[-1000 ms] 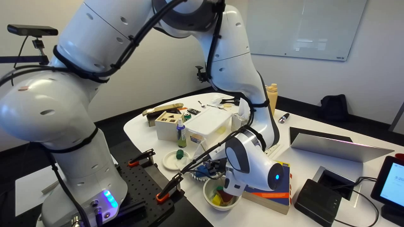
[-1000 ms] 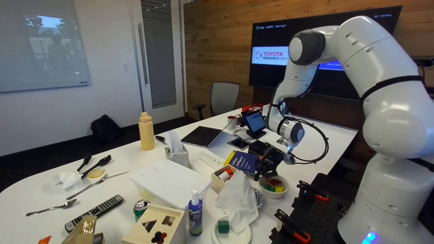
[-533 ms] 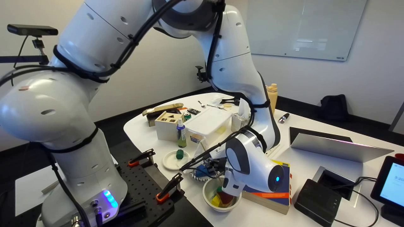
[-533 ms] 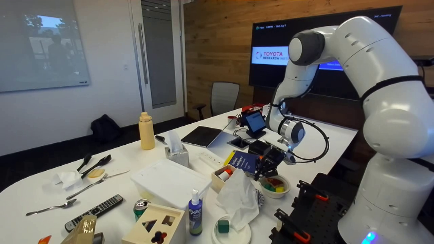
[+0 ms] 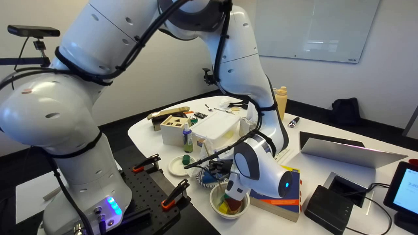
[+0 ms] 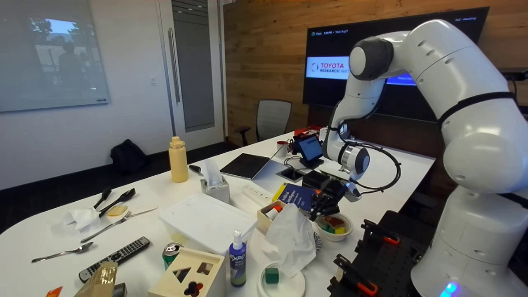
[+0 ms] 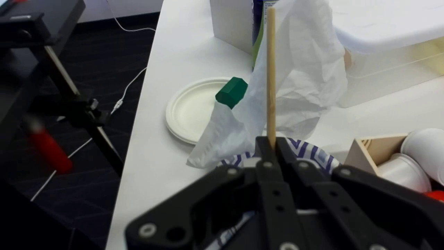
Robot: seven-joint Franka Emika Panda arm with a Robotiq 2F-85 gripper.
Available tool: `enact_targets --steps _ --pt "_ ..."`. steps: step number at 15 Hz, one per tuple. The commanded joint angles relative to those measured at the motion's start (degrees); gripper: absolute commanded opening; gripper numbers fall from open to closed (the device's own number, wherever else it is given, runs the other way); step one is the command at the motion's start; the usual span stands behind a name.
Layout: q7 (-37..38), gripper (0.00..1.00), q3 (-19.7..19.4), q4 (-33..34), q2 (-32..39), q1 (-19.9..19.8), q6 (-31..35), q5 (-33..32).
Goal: Use the chopstick to stir in the white bowl
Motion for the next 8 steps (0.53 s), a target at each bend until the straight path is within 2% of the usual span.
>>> enact_targets --steps 1,8 --pt "3.55 0.01 -2.49 0.71 1.14 0.77 -1.71 -1.03" --pt "2.10 0.01 -4.70 0.59 2.84 0.49 2.51 2.26"
